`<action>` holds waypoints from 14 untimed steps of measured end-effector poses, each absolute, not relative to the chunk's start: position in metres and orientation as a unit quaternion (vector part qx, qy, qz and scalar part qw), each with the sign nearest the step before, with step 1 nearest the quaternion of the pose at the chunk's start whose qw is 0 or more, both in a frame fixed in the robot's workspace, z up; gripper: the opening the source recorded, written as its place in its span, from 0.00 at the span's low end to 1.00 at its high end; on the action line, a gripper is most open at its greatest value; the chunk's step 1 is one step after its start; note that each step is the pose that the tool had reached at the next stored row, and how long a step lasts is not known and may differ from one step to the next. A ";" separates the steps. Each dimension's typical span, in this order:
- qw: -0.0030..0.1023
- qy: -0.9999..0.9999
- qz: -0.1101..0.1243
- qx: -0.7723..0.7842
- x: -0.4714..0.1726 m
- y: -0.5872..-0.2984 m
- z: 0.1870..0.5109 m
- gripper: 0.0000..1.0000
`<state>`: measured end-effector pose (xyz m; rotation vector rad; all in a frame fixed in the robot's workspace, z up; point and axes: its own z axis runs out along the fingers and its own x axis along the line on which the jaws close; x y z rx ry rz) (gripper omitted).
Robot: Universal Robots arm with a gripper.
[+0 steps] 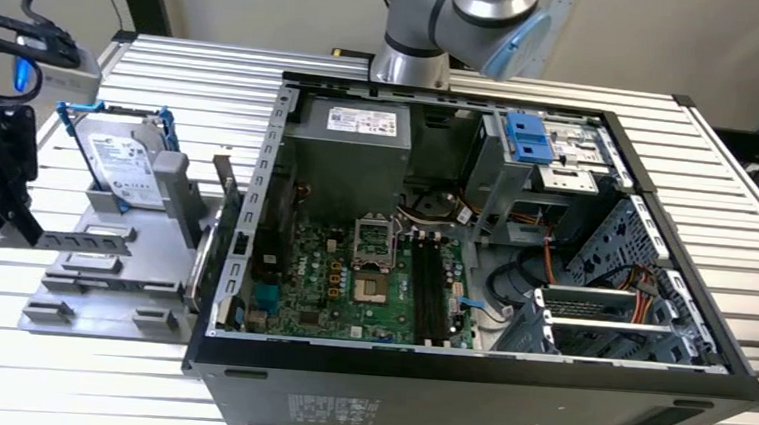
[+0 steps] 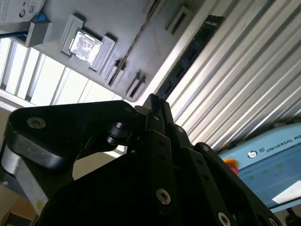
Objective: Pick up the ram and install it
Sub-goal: 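Pick up the ram and move it above insertion slot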
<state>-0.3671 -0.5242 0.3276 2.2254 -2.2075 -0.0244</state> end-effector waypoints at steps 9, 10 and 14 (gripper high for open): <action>0.004 -0.704 -0.008 0.710 -0.367 -0.524 0.350 0.00; 0.004 -0.704 -0.008 0.710 -0.367 -0.524 0.352 0.00; 0.004 -0.704 -0.007 0.710 -0.367 -0.524 0.365 0.00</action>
